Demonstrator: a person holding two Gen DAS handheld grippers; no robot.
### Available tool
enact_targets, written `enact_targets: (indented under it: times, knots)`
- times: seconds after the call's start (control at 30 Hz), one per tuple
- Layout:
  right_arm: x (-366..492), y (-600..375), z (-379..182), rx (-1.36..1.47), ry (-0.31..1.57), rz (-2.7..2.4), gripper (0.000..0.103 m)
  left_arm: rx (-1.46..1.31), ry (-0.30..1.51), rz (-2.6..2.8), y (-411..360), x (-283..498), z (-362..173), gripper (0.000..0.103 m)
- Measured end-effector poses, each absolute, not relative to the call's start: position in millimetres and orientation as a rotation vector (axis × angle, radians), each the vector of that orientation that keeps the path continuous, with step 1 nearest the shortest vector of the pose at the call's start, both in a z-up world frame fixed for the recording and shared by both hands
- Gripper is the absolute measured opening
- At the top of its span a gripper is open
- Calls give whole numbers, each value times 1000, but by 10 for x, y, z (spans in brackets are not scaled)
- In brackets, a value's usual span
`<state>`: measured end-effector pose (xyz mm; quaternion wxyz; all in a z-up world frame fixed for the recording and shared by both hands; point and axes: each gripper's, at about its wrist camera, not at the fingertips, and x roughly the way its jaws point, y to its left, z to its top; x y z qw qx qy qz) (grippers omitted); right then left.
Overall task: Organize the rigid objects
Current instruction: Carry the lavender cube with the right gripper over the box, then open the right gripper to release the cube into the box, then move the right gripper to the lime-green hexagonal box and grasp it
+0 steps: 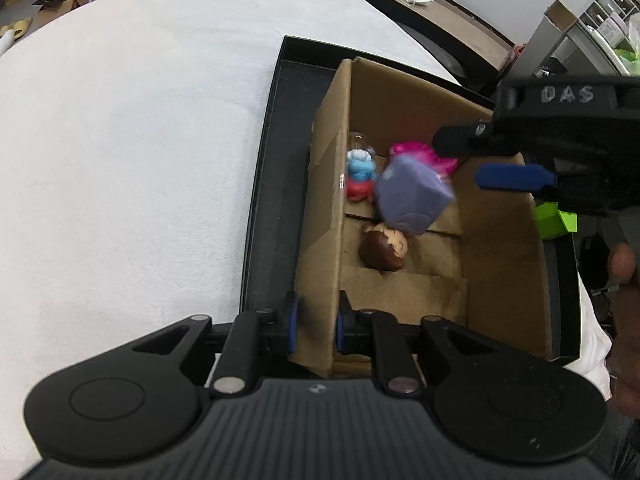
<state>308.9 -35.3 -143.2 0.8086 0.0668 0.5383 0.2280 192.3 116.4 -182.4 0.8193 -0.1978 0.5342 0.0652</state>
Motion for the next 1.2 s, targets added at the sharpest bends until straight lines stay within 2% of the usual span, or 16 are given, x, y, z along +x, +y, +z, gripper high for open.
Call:
enact_targets:
  times: [0.23,0.6,1.07,1.2]
  knots:
    - [3060,-598,-1236,167,1131,506,48,-457,1139,161,1193,1922,-1836,17]
    - [3012,-974,-1059,183,1118,512,59,-437,1140,174,1159,1938,-1832,17]
    - [3088,-1660,-1202,219,1105,401,61,-415,1156,202,1105,1989,-1854,17]
    - [3104,-1783,-1241,219,1097,379,65,-401,1162,208,1081,2000,-1866,17]
